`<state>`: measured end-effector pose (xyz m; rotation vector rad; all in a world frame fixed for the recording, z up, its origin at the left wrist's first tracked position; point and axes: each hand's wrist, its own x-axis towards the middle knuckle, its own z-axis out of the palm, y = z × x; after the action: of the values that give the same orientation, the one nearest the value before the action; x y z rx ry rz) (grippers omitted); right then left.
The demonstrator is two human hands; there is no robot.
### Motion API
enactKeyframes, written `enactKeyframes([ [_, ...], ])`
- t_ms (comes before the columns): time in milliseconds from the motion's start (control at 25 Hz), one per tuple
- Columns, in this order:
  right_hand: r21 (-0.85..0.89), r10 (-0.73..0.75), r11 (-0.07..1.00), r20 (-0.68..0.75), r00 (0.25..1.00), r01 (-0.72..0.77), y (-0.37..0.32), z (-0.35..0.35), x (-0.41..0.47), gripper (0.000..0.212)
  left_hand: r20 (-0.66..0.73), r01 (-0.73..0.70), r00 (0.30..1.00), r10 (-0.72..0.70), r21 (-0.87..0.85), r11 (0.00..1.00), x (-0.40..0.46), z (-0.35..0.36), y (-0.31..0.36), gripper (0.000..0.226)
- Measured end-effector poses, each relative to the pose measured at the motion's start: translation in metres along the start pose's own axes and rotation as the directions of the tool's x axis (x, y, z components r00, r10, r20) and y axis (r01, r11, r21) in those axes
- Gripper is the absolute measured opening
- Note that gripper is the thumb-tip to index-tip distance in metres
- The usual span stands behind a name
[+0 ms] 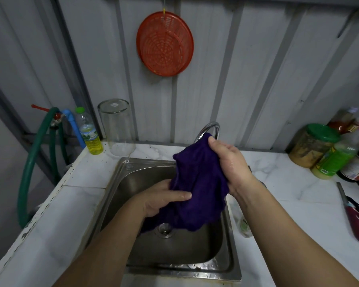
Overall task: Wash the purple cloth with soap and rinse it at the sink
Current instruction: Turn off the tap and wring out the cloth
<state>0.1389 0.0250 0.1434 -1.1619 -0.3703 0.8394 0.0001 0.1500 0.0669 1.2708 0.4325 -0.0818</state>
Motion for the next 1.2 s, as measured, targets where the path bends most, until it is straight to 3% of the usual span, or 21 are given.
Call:
enactKeyframes([
  [120, 0.017, 0.084, 0.996, -0.107, 0.991, -0.082, -0.014, -0.008, 0.013, 0.015, -0.102, -0.102, 0.989, 0.110, 0.079, 0.992, -0.004, 0.002, 0.008, 0.029],
  [240, -0.078, 0.145, 0.983, -0.222, 0.964, -0.166, -0.017, -0.028, 0.021, 0.013, -0.236, -0.256, 0.938, 0.255, 0.026, 0.966, -0.011, 0.001, 0.017, 0.052],
  [320, -0.248, 0.107, 0.954, -0.240, 0.965, -0.168, -0.006, -0.036, 0.021, 0.035, -0.286, -0.344, 0.905, 0.314, -0.060, 0.937, -0.015, 0.004, 0.026, 0.062],
  [400, -0.576, 0.049, 0.797, -0.235, 0.971, -0.180, 0.009, -0.038, 0.015, 0.055, -0.273, -0.398, 0.886, 0.374, -0.037, 0.916, -0.015, 0.010, 0.038, 0.057],
  [480, -0.834, -0.018, 0.534, -0.172, 0.985, -0.136, 0.025, -0.034, 0.001, 0.046, -0.275, -0.431, 0.866, 0.418, 0.016, 0.902, -0.011, 0.018, 0.046, 0.050],
  [520, -0.875, -0.086, 0.472, -0.171, 0.981, -0.111, 0.033, -0.031, -0.007, 0.038, -0.287, -0.437, 0.858, 0.425, 0.026, 0.899, -0.009, 0.019, 0.047, 0.047],
  [560, -0.877, -0.193, 0.478, -0.170, 0.966, -0.059, 0.042, -0.028, -0.016, 0.030, -0.303, -0.435, 0.854, 0.423, 0.033, 0.900, -0.008, 0.021, 0.047, 0.044],
  [640, -0.777, -0.366, 0.613, -0.117, 0.923, 0.144, 0.063, -0.026, -0.036, 0.020, -0.336, -0.423, 0.851, 0.404, 0.020, 0.906, -0.008, 0.025, 0.045, 0.041],
  [680, -0.679, -0.359, 0.699, -0.062, 0.931, 0.224, 0.072, -0.026, -0.043, 0.021, -0.348, -0.424, 0.850, 0.395, -0.010, 0.905, -0.009, 0.027, 0.045, 0.040],
  [760, -0.558, -0.243, 0.792, 0.085, 0.966, 0.248, 0.088, -0.027, -0.047, 0.033, -0.356, -0.424, 0.857, 0.374, -0.075, 0.902, -0.009, 0.029, 0.044, 0.037],
  [840, -0.558, -0.161, 0.802, 0.142, 0.977, 0.214, 0.093, -0.030, -0.041, 0.032, -0.346, -0.408, 0.870, 0.352, -0.105, 0.907, -0.009, 0.029, 0.043, 0.035],
  [960, -0.556, -0.163, 0.809, 0.098, 0.982, 0.190, 0.084, -0.035, -0.035, 0.011, -0.287, -0.353, 0.904, 0.318, -0.079, 0.932, -0.011, 0.023, 0.042, 0.040],
  [1080, -0.559, -0.145, 0.814, 0.064, 0.987, 0.156, 0.069, -0.046, -0.032, 0.014, -0.183, -0.250, 0.943, 0.278, 0.165, 0.954, -0.016, 0.009, 0.042, 0.056],
  [1200, -0.626, -0.142, 0.760, 0.102, 0.985, 0.175, 0.060, -0.052, -0.031, 0.026, -0.103, -0.161, 0.964, 0.245, 0.511, 0.844, -0.017, 0.001, 0.046, 0.070],
])
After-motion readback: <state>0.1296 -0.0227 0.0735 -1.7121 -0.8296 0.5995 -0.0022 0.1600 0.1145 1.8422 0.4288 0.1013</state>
